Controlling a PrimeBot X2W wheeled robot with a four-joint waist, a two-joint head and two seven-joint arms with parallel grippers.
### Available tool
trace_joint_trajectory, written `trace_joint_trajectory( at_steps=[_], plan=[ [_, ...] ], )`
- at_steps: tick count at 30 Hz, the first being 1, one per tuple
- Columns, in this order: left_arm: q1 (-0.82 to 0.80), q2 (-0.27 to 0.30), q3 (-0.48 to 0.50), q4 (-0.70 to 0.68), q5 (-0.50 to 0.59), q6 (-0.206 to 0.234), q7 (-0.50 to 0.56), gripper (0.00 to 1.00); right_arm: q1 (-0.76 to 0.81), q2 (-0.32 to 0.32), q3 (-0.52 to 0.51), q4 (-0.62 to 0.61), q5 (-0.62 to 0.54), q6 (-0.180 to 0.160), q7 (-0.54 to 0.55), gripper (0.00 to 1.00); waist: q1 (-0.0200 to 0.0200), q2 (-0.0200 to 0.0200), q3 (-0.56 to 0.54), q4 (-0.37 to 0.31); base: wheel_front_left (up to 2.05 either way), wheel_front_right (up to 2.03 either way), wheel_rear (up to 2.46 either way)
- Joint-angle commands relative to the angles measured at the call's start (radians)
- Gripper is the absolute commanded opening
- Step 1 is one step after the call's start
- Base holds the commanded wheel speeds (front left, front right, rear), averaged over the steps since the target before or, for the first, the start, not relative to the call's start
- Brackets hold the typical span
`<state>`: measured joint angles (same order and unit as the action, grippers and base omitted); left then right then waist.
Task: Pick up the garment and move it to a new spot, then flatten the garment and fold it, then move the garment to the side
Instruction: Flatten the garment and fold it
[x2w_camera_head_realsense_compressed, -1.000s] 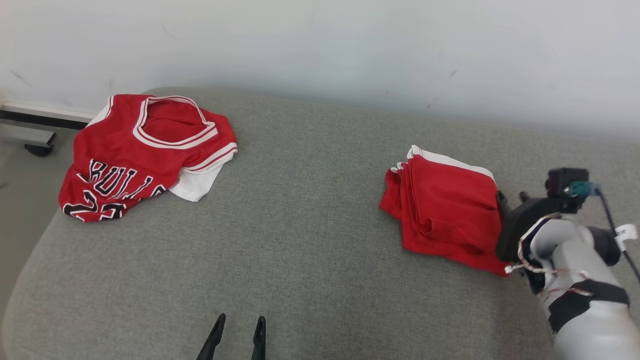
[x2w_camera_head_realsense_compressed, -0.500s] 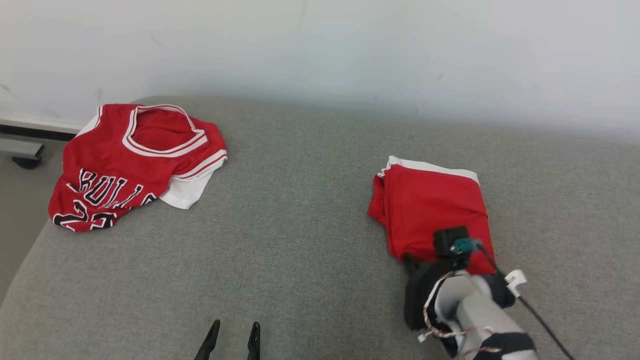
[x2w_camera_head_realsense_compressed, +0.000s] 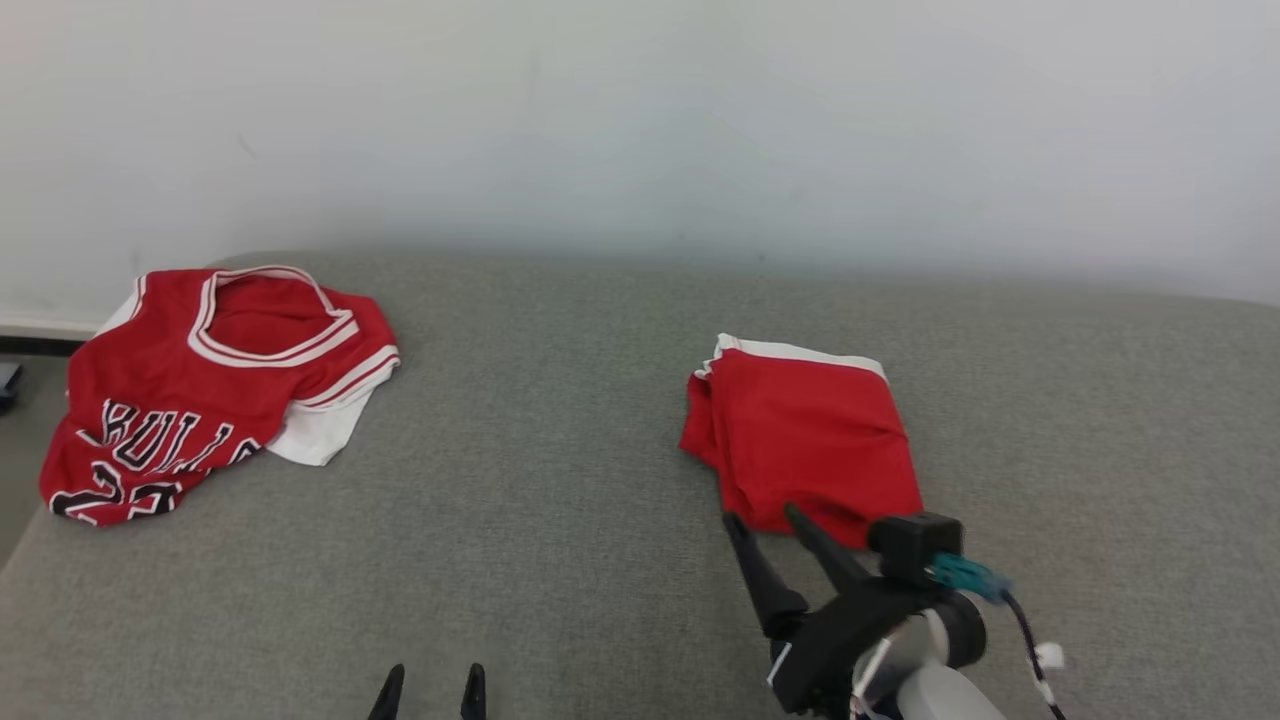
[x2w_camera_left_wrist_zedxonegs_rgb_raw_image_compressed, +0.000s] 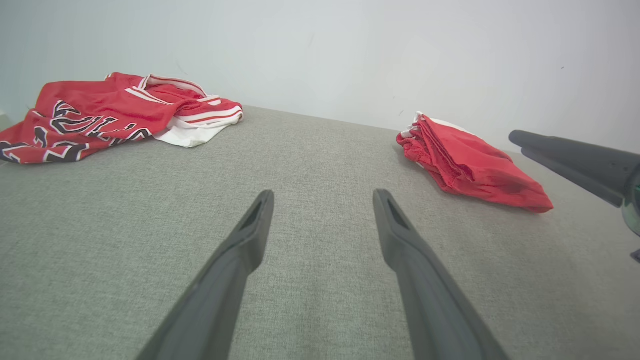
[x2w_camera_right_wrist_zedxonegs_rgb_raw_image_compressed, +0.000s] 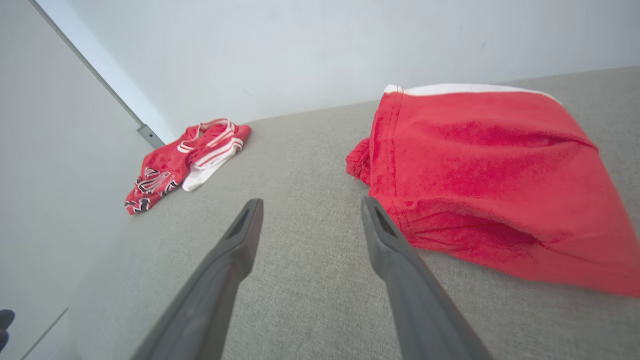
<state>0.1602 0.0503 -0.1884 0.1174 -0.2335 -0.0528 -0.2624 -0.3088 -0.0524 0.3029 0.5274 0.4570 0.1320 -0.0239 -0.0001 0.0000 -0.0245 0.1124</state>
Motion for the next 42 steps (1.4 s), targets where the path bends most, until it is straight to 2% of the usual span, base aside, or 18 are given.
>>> trace_joint_trajectory(
  at_steps=[1,5,10,14,18,26,32,42],
  plan=[
    [0.012,0.0,0.01,-0.008,0.002,0.003,-0.003,1.0,0.046,-0.001,-0.033,-0.049,-0.02,-0.002,-0.031,1.0,0.0001,0.0,-0.014,-0.027,0.0,0.0,0.0],
    [-0.008,0.0,0.045,-0.021,0.001,0.014,-0.004,1.0,0.142,-0.012,-0.132,-0.185,-0.122,-0.002,-0.08,1.0,0.0001,0.0,-0.015,-0.05,0.0,0.0,0.0],
    [-0.024,0.0,0.093,-0.036,0.005,0.037,-0.003,1.0,0.255,-0.003,-0.266,-0.316,-0.201,-0.002,-0.085,1.0,0.0001,0.0,-0.019,-0.075,0.0,0.0,0.0],
    [-0.035,0.0,0.135,-0.039,0.0,0.051,-0.003,1.0,0.315,0.0,-0.333,-0.378,-0.232,-0.002,-0.076,1.0,0.0001,0.0,-0.03,-0.096,0.0,0.0,0.0],
    [-0.032,0.0,0.166,-0.025,0.017,0.038,-0.004,1.0,0.364,0.003,-0.388,-0.409,-0.237,-0.002,-0.086,1.0,0.0001,0.0,-0.048,-0.112,0.0,0.0,0.0],
    [-0.003,0.0,0.199,0.006,0.066,-0.009,-0.004,1.0,0.405,0.003,-0.4,-0.412,-0.238,-0.002,-0.096,1.0,0.0001,0.0,-0.061,-0.165,0.0,0.0,0.0],
    [-0.001,0.0,0.226,0.018,0.073,-0.025,-0.003,1.0,0.412,0.004,-0.391,-0.408,-0.255,-0.002,-0.087,1.0,0.0001,0.0,-0.056,-0.184,0.0,0.0,0.0],
    [-0.008,0.0,0.229,0.021,0.065,-0.017,-0.003,1.0,0.409,0.004,-0.38,-0.407,-0.241,-0.002,-0.076,1.0,0.0001,0.0,-0.043,-0.18,0.0,0.0,0.0]
  ],
)
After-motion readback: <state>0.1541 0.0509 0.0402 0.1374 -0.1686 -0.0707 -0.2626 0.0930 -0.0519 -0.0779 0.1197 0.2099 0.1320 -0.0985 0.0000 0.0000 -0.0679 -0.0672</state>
